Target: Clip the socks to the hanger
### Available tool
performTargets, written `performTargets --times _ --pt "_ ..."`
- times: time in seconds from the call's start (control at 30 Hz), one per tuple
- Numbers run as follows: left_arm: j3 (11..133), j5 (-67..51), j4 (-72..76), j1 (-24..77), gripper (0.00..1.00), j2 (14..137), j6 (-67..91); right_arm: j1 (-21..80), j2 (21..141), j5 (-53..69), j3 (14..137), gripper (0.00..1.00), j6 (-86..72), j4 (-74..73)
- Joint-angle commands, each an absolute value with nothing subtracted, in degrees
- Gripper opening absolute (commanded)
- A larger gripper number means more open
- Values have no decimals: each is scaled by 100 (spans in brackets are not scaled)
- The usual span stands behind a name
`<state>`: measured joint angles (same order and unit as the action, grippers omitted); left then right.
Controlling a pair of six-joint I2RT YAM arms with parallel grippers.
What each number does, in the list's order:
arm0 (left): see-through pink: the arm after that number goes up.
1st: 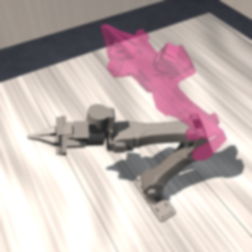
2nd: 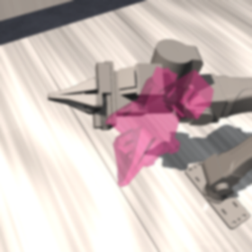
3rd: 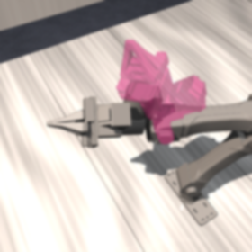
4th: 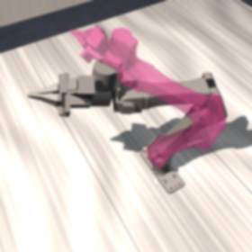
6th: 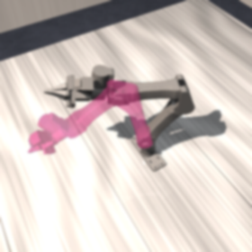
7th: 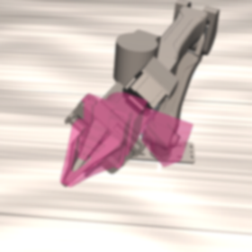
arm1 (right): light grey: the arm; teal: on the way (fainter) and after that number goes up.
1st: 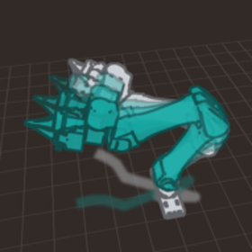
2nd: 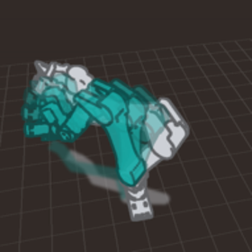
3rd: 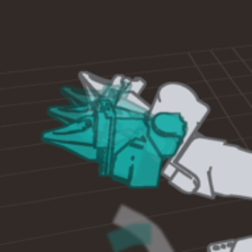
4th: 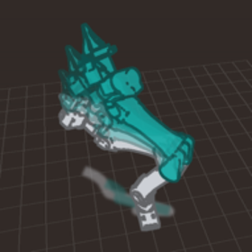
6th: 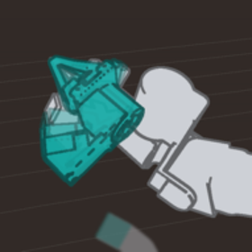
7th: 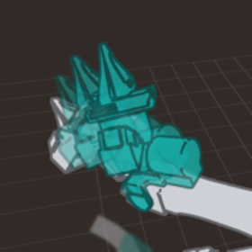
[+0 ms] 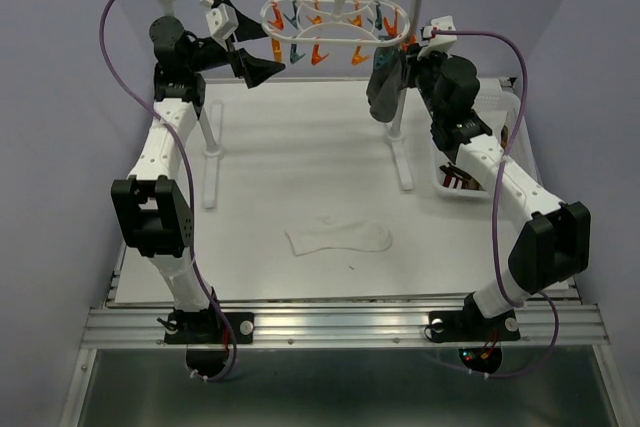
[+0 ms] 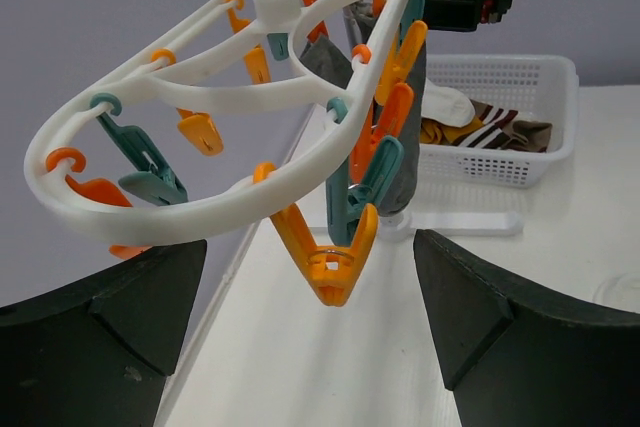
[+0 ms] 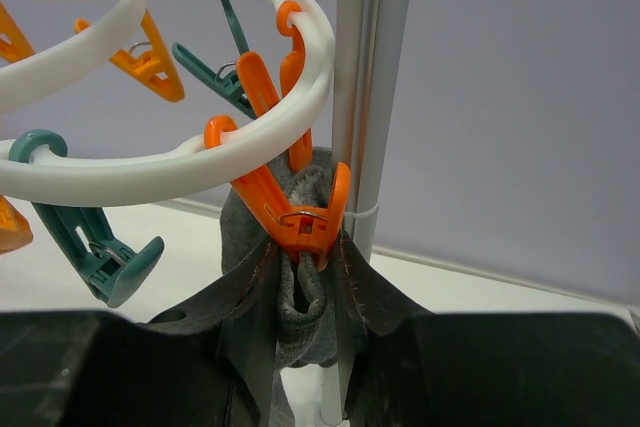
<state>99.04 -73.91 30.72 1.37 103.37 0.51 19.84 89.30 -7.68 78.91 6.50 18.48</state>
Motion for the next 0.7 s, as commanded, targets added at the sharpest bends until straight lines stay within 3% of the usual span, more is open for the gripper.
performTargets --times 0.0,0.27,0.5,0.67 --pt "10195 -7787 3410 105 96 10292 35 1864 8965 -756 8130 23 756 2048" --pt "10037 -7620 3691 167 88 10257 368 1863 9017 -668 8156 23 677 2039" --pt "9642 -7375 5561 176 73 10309 2001 1863 8983 -615 8104 23 607 2048" --pt "9677 -7496 6151 184 71 10468 2592 1863 8912 -562 8051 24 606 2039"
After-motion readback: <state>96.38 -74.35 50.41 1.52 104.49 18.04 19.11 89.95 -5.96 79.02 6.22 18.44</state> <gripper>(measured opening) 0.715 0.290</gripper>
